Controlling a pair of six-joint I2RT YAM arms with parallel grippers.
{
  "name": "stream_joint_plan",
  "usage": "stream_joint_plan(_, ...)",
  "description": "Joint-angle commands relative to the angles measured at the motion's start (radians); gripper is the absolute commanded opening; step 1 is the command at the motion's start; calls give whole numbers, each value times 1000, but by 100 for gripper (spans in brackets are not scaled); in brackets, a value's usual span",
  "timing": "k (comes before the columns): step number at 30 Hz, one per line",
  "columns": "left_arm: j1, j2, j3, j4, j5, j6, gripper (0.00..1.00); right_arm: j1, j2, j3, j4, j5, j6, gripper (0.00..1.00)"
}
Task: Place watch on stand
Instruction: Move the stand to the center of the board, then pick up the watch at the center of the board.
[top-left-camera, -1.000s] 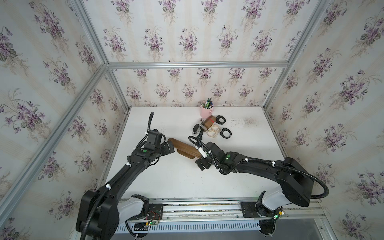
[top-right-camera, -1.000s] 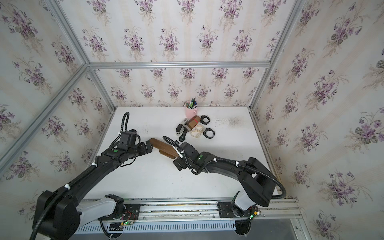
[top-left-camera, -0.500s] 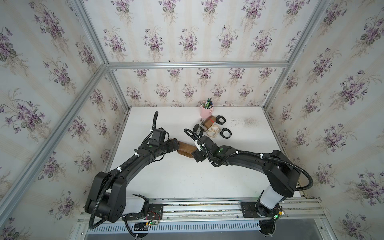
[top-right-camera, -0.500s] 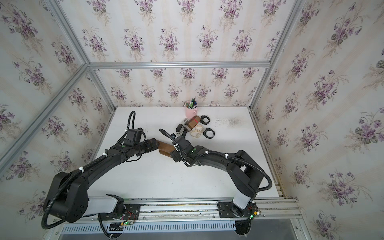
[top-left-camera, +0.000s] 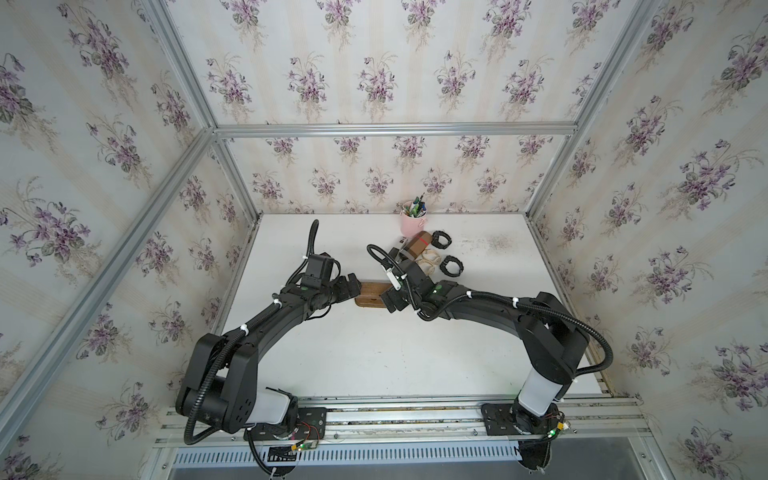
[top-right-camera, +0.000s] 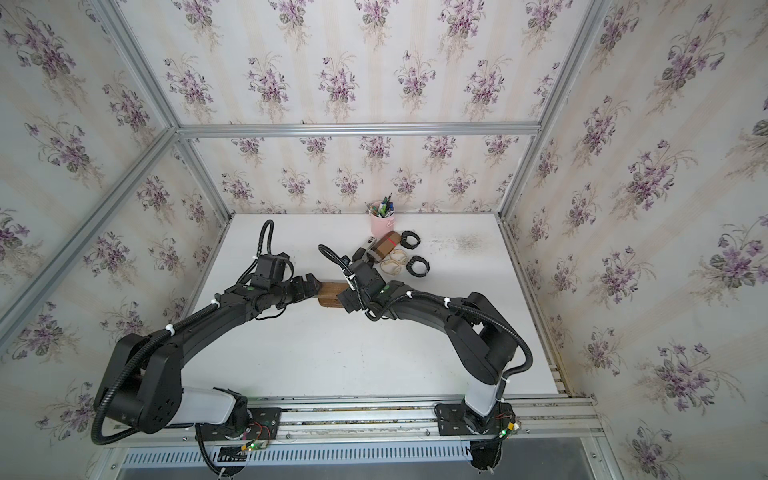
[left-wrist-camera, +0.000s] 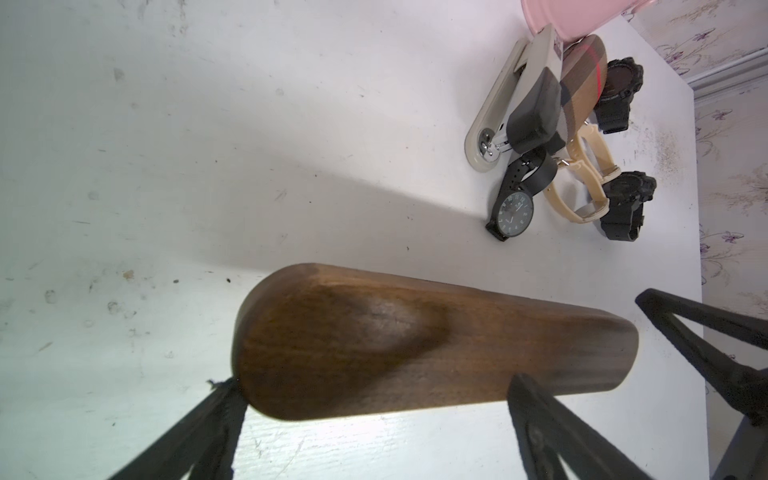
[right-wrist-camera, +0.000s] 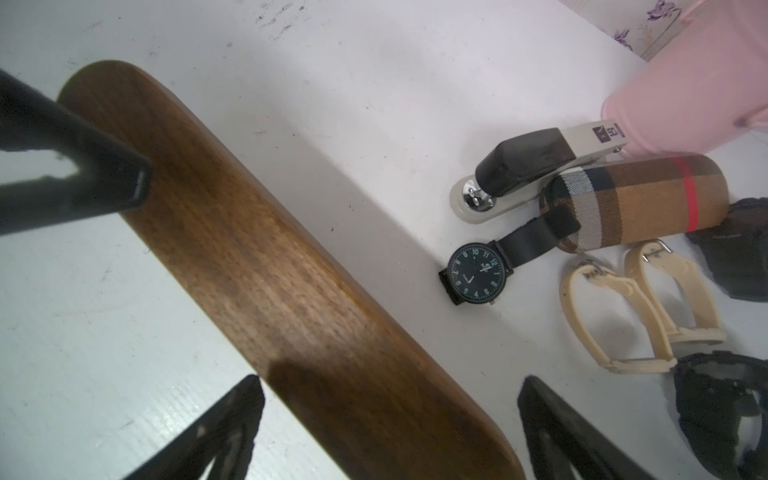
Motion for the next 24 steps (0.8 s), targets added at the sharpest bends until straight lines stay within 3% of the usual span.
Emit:
stream_joint_plan(1,1,1,9,-1,-13,7,99,1,-45,-6,-14,-10,18,97)
stream_joint_plan(5,1,-57,-9,-53,-55,11,99,-42,-145,-43,-13,-45,111,94)
stream_joint_plan(10,1,-178,-63,-95,-122,14,99,-142,-198,-53,-26,-132,297,82)
stream_joint_plan(17,3,-369,-150,-159,-228,14,99,-175,-66,48,-88,-99,506,72)
stream_joint_plan(24,3,-545,-209,-219,-287,25,99,-203,98,189,-138,-72,623,66)
